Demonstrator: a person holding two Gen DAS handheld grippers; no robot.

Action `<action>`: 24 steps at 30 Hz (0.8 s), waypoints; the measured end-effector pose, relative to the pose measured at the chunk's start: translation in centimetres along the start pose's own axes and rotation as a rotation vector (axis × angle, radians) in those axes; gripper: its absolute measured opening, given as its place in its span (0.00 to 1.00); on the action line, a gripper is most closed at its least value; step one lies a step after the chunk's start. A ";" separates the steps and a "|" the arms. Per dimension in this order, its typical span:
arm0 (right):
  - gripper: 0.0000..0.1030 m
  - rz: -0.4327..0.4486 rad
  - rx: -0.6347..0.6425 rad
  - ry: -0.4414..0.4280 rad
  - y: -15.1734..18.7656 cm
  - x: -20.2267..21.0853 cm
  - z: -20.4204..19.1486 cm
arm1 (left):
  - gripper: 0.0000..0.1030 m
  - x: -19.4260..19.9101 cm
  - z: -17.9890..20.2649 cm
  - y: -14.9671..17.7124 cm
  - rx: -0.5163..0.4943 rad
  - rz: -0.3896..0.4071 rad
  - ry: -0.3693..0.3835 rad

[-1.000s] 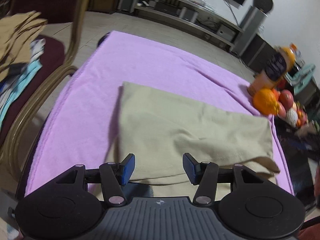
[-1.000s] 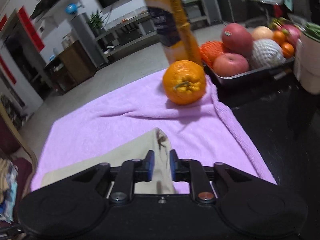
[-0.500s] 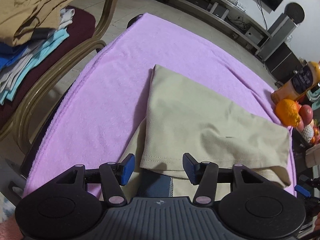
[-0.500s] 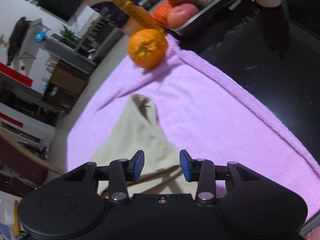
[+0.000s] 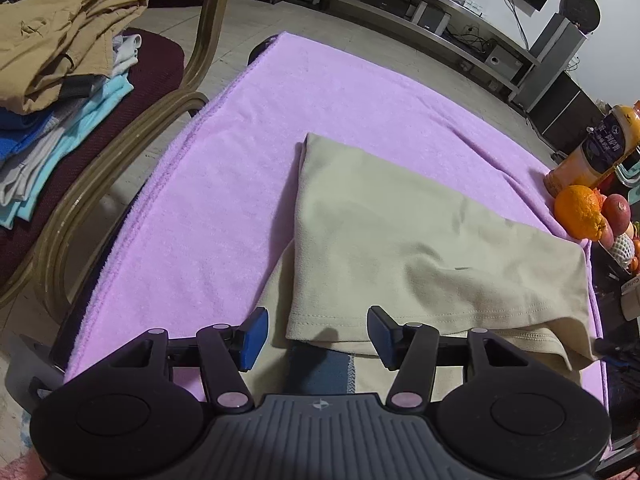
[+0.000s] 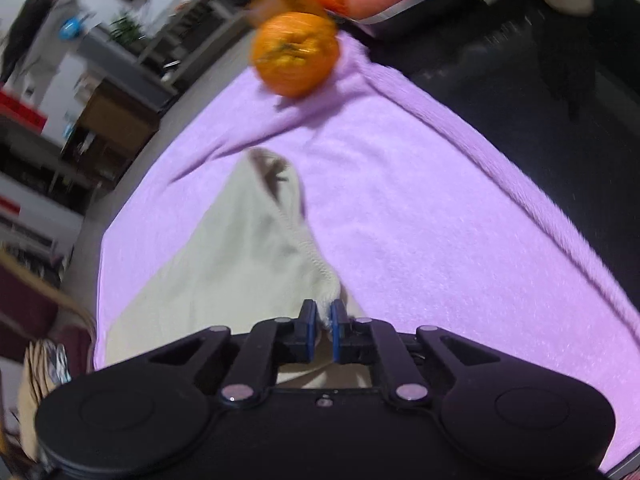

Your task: Fold clothes

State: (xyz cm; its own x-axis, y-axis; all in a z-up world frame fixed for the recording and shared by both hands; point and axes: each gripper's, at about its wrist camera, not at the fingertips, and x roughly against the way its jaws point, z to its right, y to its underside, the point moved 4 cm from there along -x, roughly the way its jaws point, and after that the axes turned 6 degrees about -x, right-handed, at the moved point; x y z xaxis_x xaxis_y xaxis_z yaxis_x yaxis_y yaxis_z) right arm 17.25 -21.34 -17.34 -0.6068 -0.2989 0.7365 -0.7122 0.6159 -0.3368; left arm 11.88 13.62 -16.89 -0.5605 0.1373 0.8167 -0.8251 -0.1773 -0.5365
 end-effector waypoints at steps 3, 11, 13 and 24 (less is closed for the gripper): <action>0.06 0.035 0.120 -0.021 1.0 2.8 -1.1 | 0.52 0.7 -0.6 0.2 -0.025 0.015 -0.006; 0.25 0.085 0.249 0.237 2.2 1.9 -0.5 | 0.52 0.8 -1.6 0.7 -0.059 -0.015 -0.043; 0.26 0.156 0.260 0.190 2.2 3.1 -2.2 | 0.52 1.2 -2.1 0.5 -0.022 -0.011 -0.015; 0.32 0.037 0.525 -0.068 7.5 1.0 -12.3 | 0.49 -2.1 -1.7 -0.6 0.136 -0.110 0.105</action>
